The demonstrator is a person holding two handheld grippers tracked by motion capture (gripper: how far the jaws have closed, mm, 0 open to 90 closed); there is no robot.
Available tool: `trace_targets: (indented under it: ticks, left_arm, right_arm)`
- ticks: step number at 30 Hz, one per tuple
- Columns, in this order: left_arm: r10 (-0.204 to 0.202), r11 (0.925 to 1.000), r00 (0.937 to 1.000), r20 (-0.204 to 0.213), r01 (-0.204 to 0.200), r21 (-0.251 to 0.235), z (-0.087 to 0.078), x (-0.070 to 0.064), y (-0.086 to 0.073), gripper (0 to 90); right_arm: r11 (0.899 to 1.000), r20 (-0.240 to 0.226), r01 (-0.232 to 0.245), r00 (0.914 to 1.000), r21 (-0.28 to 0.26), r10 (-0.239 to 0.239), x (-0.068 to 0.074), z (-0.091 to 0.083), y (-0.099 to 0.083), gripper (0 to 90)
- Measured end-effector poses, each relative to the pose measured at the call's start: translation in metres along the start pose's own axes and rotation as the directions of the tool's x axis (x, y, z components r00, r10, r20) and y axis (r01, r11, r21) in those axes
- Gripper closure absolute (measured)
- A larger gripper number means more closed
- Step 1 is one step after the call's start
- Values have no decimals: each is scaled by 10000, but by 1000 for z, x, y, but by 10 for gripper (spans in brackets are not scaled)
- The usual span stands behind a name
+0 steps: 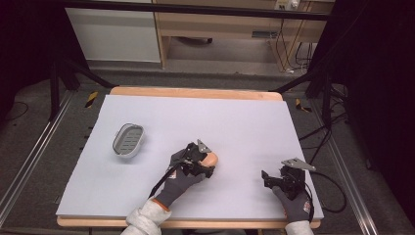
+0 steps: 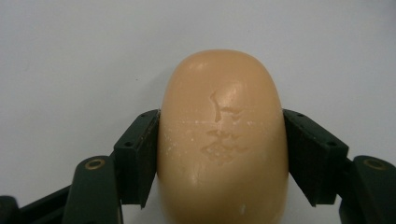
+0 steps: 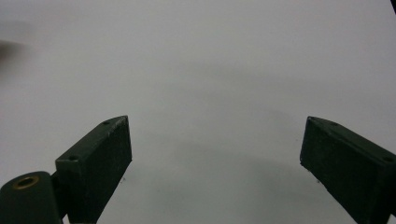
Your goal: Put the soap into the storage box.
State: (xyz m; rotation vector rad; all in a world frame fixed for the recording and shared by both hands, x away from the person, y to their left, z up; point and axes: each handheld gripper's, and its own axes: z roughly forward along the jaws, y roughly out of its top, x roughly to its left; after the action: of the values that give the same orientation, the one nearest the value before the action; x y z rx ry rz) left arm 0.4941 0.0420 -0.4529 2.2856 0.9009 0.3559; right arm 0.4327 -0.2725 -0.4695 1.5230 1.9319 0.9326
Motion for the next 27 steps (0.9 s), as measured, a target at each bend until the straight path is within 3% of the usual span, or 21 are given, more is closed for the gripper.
trace_targets:
  ticks: [13, 27]
  left_arm:
    - [-97, 9984, 10000, 1, 97, -555, -37, 10, 0, 317]
    - [-457, 9952, 9984, -320, 427, -886, -68, 31, -17, 317]
  right_arm:
    - [10000, 34, -11, 10000, -10, 11, 1, 0, 0, 91]
    - [10000, 72, 22, 10000, -13, -21, 1, 0, 0, 91]
